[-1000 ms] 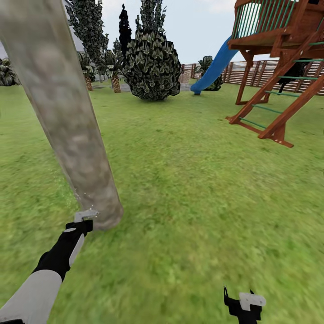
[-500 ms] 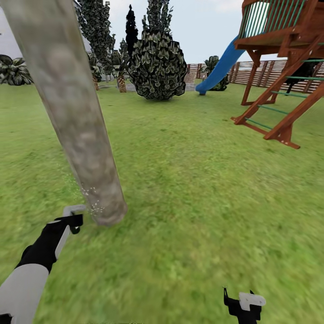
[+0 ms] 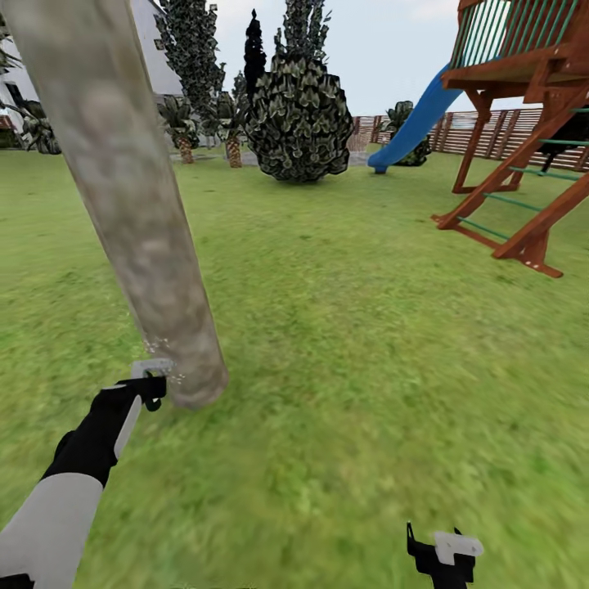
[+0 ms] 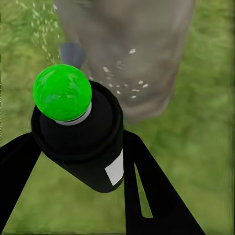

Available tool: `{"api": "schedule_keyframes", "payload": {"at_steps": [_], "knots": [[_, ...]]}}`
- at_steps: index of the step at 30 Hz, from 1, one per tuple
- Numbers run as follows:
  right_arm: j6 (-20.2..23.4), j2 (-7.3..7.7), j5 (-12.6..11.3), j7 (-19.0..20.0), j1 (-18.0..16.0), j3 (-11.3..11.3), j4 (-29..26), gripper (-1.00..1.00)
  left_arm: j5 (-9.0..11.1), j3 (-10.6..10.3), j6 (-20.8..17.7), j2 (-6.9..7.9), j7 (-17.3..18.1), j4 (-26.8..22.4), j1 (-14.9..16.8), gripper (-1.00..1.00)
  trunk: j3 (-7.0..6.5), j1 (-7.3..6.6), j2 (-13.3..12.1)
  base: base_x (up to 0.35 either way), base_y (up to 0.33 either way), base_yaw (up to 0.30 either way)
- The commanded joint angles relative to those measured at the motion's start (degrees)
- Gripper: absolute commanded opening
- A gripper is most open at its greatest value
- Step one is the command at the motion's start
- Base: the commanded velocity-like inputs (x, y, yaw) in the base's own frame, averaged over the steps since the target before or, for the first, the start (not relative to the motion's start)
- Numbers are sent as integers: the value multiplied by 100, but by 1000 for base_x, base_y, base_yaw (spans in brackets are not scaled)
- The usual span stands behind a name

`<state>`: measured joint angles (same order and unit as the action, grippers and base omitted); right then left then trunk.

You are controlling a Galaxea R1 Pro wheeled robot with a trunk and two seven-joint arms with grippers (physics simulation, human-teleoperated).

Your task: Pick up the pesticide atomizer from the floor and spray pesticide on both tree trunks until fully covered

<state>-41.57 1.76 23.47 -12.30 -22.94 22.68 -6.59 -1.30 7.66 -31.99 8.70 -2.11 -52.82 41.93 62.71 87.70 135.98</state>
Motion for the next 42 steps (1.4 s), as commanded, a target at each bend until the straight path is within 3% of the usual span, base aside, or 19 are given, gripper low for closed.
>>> {"api": "schedule_keyframes", "payload": {"at_steps": [1,18,19,22,24,25,28,30,31,35,42], "knots": [[0,0,0,0,0,0,0,100,-2,-1,0,0,-4,-1,-7,-100,0,0,0,0,-270,250],[0,0,0,0,0,6,-9,100,-15,47,0,66,-18,-165,-4,-100,0,0,0,0,-270,64],[0,0,0,0,0,6,-7,100,-7,74,-2,86,-18,-246,3,-100,0,0,0,0,-270,267],[0,0,0,0,0,5,-6,100,-10,475,-363,132,-12,-554,21,-100,0,0,0,0,-270,268],[0,0,0,0,-1,5,-7,100,-8,494,-484,124,-10,-662,25,-100,0,0,0,0,-270,138],[0,0,0,0,0,7,-8,100,-4,470,-516,74,-9,-793,16,-100,0,0,0,0,-270,31],[0,0,0,0,0,3,-7,100,-14,-171,-531,45,-20,-932,-29,-100,0,0,0,0,-270,8],[0,0,0,0,-3,2,-8,100,19,-381,-646,45,-25,-947,-5,-100,0,0,0,0,-270,1],[0,0,0,0,-1,1,-8,100,22,-370,-706,83,-26,-949,6,-100,0,0,0,5,-270,0],[0,0,0,0,-1,0,-4,100,-23,207,-749,138,-19,-944,-22,-100,0,0,0,65,-270,68],[0,0,0,0,0,-1,-7,100,-122,216,-756,52,-27,-924,-29,-100,0,0,0,89,-270,273]]}}
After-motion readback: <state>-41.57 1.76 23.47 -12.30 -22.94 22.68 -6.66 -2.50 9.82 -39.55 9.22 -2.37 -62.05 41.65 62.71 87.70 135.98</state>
